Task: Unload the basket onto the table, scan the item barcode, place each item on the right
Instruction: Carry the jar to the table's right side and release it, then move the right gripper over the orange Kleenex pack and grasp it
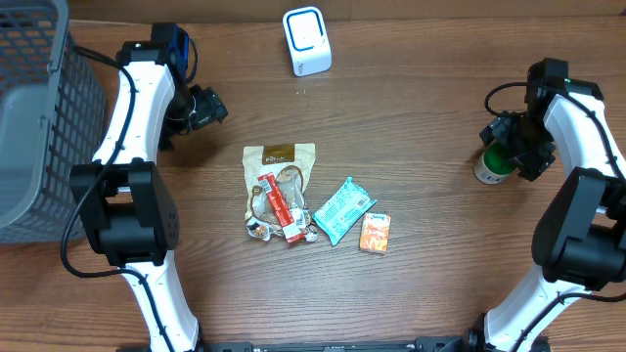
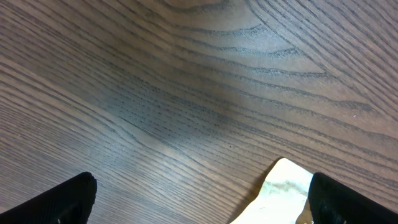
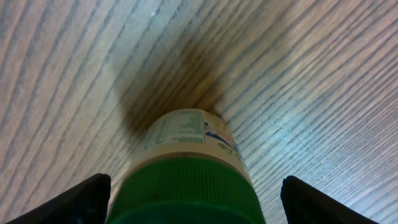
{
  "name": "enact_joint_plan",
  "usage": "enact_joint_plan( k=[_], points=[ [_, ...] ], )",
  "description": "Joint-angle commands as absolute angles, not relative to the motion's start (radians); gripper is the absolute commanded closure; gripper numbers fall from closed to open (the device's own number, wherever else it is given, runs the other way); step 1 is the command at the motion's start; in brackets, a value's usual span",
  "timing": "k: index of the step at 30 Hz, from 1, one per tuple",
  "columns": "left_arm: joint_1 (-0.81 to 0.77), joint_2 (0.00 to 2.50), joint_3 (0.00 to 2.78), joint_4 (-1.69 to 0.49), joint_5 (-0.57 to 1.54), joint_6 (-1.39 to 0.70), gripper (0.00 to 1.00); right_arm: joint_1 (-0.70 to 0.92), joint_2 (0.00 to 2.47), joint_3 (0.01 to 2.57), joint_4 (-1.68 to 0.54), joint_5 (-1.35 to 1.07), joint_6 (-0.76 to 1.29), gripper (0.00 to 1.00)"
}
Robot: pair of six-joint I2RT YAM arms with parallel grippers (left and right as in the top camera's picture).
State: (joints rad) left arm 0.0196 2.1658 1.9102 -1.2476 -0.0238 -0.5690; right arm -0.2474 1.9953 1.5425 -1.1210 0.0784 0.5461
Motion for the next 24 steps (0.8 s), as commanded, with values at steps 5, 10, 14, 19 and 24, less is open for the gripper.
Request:
enact_joint_plan(
  k=[5,10,14,19,24],
  points=[
    [0.013,2.151,1.926,-1.247,-0.033,-0.557,0.0,-0.248,1.94,1.653,-1.2,0.064,0.517,0.11],
    [0.012,2.151,1.926,-1.247,-0.033,-0.557,0.0,-0.223,1.85,1.789,-1.311,-0.156,0.356,0.19],
    [0.013,2.151,1.926,-1.248,-0.033,-0.557,0.0,-0.19,1.816,1.795,-1.353,-0.264,0.305,0.32],
    [0.012,2.151,1.926,-1.248,-0.033,-0.557,0.0,-0.127,1.817,1.769,-1.404,-0.287,0.285,0.67],
    [0.012,2.151,1.926,-1.247,-0.033,-0.557,0.0,-0.035,1.817,1.693,-1.447,-0.286,0.259,0.95]
  ],
)
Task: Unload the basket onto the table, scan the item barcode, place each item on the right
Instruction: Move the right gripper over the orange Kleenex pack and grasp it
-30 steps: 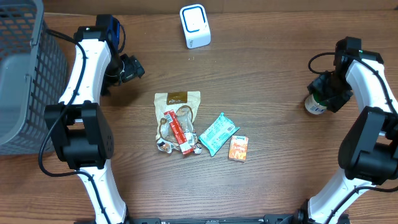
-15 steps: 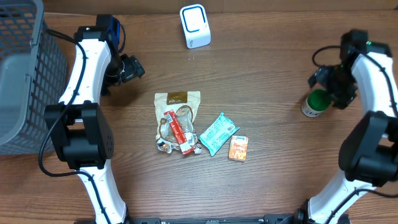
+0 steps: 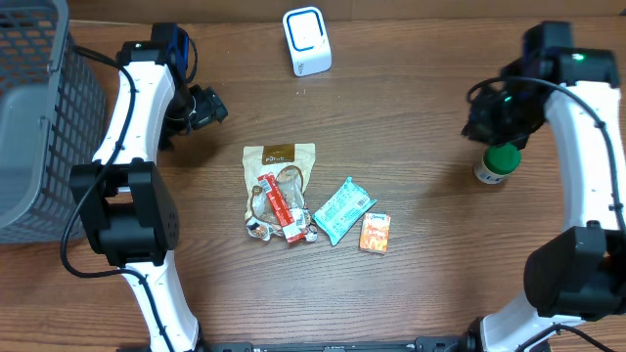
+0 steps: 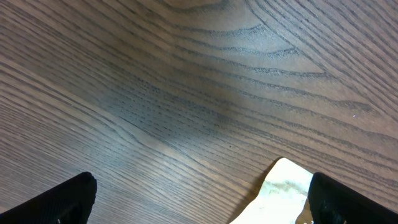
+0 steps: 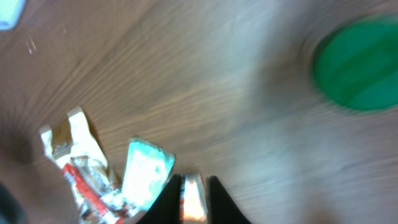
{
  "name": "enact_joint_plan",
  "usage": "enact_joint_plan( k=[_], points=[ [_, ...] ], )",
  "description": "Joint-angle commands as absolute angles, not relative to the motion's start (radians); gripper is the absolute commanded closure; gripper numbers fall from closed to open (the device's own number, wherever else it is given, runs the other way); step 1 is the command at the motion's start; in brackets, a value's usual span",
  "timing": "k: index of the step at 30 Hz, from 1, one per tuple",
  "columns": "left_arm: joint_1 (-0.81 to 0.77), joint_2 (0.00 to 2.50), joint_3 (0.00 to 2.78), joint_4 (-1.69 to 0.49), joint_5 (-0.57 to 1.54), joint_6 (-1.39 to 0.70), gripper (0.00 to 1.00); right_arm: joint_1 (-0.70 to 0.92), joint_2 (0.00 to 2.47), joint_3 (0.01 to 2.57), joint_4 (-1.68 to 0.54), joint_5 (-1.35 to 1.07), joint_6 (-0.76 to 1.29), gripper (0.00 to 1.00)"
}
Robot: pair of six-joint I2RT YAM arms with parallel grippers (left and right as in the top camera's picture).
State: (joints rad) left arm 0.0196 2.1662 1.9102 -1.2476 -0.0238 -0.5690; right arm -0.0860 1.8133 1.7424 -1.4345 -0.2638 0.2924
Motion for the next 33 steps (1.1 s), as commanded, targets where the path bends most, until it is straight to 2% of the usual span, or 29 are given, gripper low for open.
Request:
enact_joint_plan(
  k=[1,9,16,33],
  points=[
    [0.013,2.151,1.926,-1.248,-0.033,-0.557,0.0,-0.013,1.817,1.666,-1.452,-0.286,0.258,0.96],
    [0.012,2.151,1.926,-1.247,-0.033,-0.557,0.0,0.125,1.817,1.39,-1.37,-0.287,0.261,0.91],
    [0.013,2.151,1.926,-1.247,-0.033,-0.557,0.0,0.165,1.817,1.192,-1.214,-0.369,0.265,0.89],
    [0.012,2.151,1.926,-1.247,-0.033,-0.557,0.0,0.165,1.817,1.11,-1.101,-0.399,0.26,0.85]
  ],
)
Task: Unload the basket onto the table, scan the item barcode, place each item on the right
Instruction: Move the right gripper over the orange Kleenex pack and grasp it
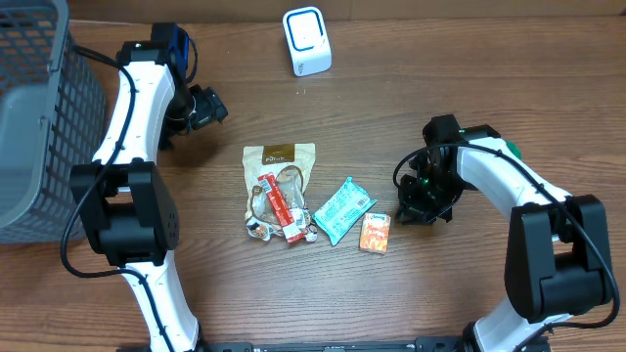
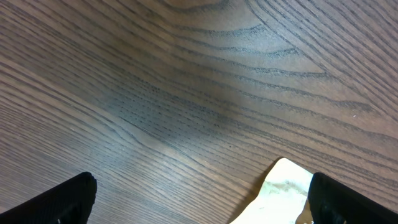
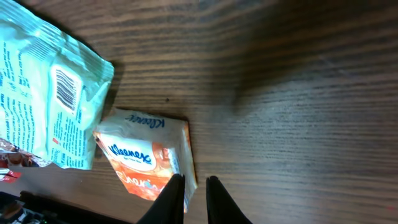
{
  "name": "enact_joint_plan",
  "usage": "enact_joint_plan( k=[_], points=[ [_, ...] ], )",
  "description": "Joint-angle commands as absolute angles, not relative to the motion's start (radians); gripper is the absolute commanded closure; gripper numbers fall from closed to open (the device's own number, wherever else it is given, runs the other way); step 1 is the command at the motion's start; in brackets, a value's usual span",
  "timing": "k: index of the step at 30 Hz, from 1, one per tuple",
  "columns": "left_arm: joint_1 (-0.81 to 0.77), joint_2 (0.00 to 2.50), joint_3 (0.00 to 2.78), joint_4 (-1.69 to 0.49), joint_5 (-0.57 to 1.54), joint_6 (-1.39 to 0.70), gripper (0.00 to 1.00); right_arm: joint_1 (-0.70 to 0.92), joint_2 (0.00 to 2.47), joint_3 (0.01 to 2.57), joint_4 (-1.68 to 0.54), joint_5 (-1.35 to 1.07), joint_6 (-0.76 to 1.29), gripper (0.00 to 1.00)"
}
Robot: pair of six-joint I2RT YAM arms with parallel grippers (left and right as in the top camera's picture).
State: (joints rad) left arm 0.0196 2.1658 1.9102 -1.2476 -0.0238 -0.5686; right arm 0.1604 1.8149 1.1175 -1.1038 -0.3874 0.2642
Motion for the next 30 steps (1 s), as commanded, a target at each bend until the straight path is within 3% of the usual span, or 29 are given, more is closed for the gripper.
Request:
enact_joint_plan(
  k=[1,22,25,30],
  points=[
    [0.012,2.151,1.926,-1.247,-0.033,-0.557,0.0,0.165,1.817,1.11,-1.101,-0.399,0.26,0.85],
    [0.012,2.151,1.926,-1.247,-0.033,-0.557,0.0,0.177,1.817,1.039,-1.015,-0.475,0.256,0.83],
    [0.012,2.151,1.926,-1.247,-0.033,-0.557,0.0,0.177,1.817,1.039,-1.02,-0.579,0.204,0.83],
    [0.012,2.151,1.926,-1.247,-0.033,-0.557,0.0,0.177,1.816,1.041,-1.026,-0.572,0.204,0.78]
  ],
)
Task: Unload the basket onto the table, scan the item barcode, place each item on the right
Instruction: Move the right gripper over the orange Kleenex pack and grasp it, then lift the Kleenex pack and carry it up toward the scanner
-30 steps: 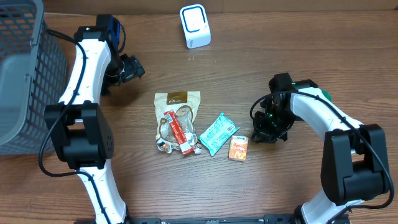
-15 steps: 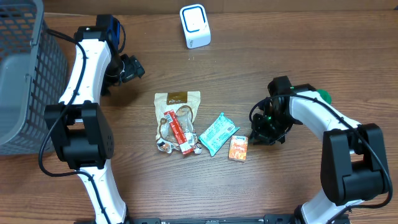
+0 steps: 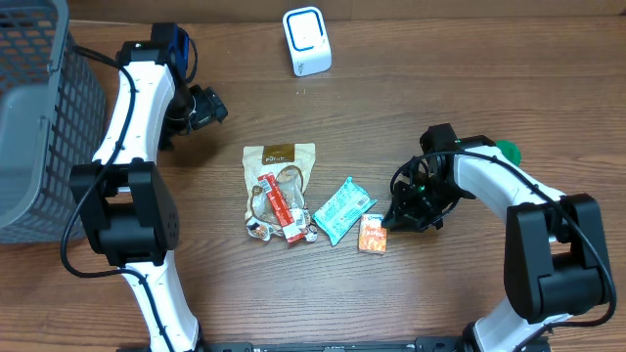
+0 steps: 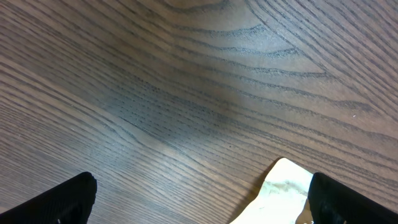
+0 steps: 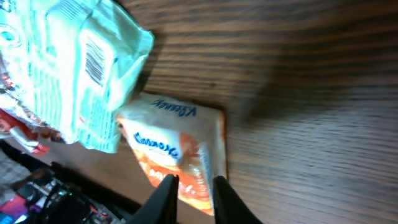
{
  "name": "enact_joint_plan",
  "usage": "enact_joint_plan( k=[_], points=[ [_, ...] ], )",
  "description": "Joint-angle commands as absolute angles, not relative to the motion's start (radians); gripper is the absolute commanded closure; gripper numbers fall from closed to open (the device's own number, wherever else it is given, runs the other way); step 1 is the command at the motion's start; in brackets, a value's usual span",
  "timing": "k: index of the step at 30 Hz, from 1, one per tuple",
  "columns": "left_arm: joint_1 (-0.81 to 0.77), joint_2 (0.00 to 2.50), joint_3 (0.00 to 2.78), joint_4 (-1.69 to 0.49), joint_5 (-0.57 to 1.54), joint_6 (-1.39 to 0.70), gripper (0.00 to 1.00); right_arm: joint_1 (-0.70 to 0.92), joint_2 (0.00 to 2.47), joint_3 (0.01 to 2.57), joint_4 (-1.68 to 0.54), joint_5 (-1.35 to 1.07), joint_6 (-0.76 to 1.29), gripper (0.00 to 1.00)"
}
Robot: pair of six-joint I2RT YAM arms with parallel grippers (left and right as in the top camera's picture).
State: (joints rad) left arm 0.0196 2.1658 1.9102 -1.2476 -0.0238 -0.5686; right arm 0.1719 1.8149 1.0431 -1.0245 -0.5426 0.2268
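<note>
An orange Kleenex tissue pack (image 3: pixel 373 235) lies on the wooden table beside a teal packet (image 3: pixel 342 208) whose barcode faces up in the right wrist view. My right gripper (image 3: pixel 393 223) is low at the orange pack's right end. In the right wrist view the gripper (image 5: pixel 194 190) is slightly open, and the orange pack (image 5: pixel 180 155) shows between its fingers. A white and blue scanner (image 3: pixel 307 41) stands at the back. My left gripper (image 3: pixel 207 106) hangs open at the far left, and in its own view the gripper (image 4: pixel 202 199) holds nothing.
A beige pouch (image 3: pixel 279 161) and a red stick pack (image 3: pixel 277 205) lie left of the teal packet (image 5: pixel 87 68). A green-capped bottle (image 3: pixel 508 151) stands behind the right arm. A grey mesh basket (image 3: pixel 39 117) fills the left edge.
My right gripper has moved a little left and closer, and its fingers now stand slightly wider with the orange pack's end between them. The left arm has not moved.
My right gripper was open around the green-capped bottle at the right. Then it was raised above the bottle with narrow fingers. Later it was down beside the orange tissue pack, and now it is at the pack's end. The left arm stayed still throughout.
</note>
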Motion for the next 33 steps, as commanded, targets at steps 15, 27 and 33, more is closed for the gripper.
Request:
enact_joint_plan(
  k=[15,27,33],
  points=[
    [0.012,2.151,1.926,-1.247,-0.033,-0.557,0.0,0.198,1.816,0.98,-0.974,-0.537,0.212,0.76],
    [0.012,2.151,1.926,-1.247,-0.033,-0.557,0.0,0.198,1.816,0.867,-0.8,-0.525,0.265,0.76],
    [0.012,2.151,1.926,-1.248,-0.033,-0.557,0.0,0.198,1.816,0.846,-0.764,-0.524,0.259,0.77]
  ],
)
